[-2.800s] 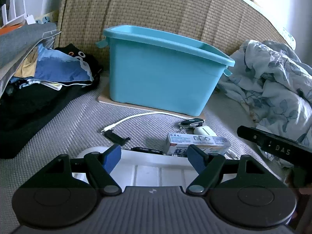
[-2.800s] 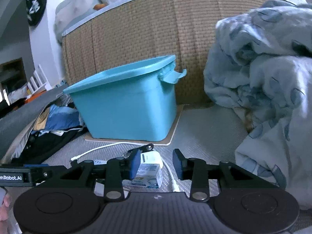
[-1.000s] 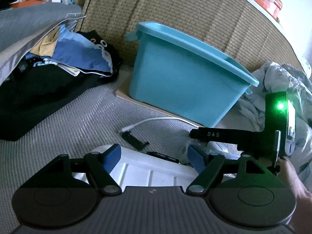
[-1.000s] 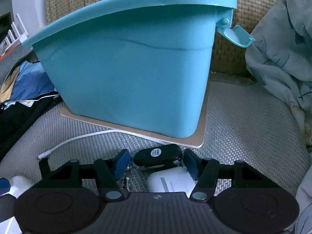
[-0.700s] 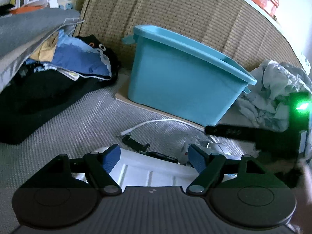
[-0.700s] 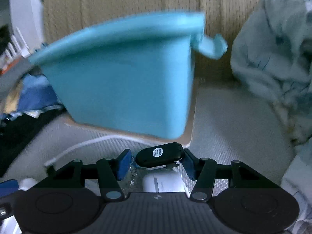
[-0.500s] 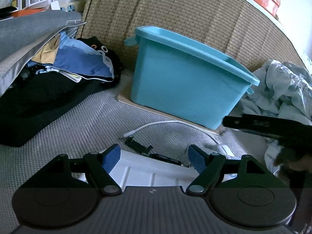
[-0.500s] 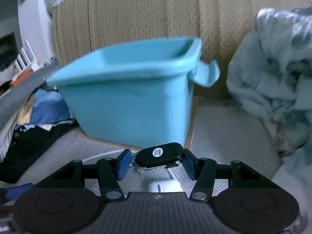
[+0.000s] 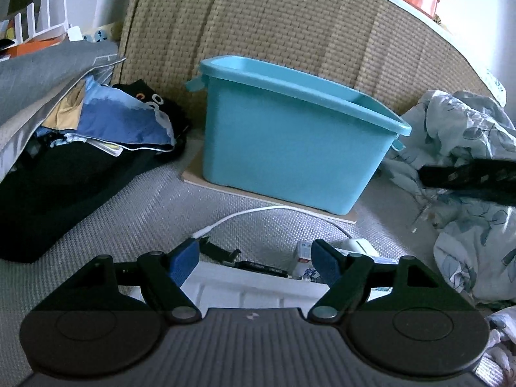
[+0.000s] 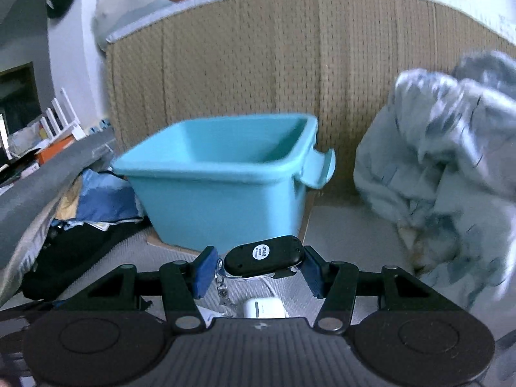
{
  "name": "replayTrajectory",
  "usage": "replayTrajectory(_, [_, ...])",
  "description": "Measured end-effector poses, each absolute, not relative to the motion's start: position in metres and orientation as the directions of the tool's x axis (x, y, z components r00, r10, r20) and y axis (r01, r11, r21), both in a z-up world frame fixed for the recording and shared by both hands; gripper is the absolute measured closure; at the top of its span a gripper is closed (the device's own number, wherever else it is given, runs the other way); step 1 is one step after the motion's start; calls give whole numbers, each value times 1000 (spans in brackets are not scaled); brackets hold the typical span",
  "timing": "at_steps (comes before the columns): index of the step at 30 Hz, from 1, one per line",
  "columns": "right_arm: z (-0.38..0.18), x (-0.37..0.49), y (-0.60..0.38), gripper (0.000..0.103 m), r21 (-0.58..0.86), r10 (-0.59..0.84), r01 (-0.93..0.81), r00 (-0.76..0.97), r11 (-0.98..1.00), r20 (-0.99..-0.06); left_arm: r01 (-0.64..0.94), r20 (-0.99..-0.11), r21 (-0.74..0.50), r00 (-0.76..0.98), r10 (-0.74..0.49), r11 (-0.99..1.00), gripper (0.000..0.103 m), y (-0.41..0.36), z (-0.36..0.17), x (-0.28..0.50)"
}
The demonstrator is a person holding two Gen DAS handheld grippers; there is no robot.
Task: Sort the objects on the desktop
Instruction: 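Carry the black key fob with the right tool over the teal bin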
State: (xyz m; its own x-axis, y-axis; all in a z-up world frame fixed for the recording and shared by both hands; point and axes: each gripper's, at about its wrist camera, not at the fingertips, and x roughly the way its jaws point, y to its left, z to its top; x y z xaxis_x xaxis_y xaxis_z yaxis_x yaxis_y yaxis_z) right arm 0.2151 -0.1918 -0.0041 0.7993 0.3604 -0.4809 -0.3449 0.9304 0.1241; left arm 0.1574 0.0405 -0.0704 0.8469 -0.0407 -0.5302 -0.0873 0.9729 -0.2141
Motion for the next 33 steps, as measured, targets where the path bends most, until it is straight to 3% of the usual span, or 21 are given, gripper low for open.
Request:
replayTrajectory(13, [41, 194, -200, 43, 75, 345, -342, 863, 937, -369, -46, -493, -219, 867, -70, 975, 24, 34, -66, 162])
replayTrajectory(33, [75, 217, -157, 43, 45, 302, -308, 875, 950, -379, -61, -430, -346, 897, -101, 936, 23, 56, -56, 160])
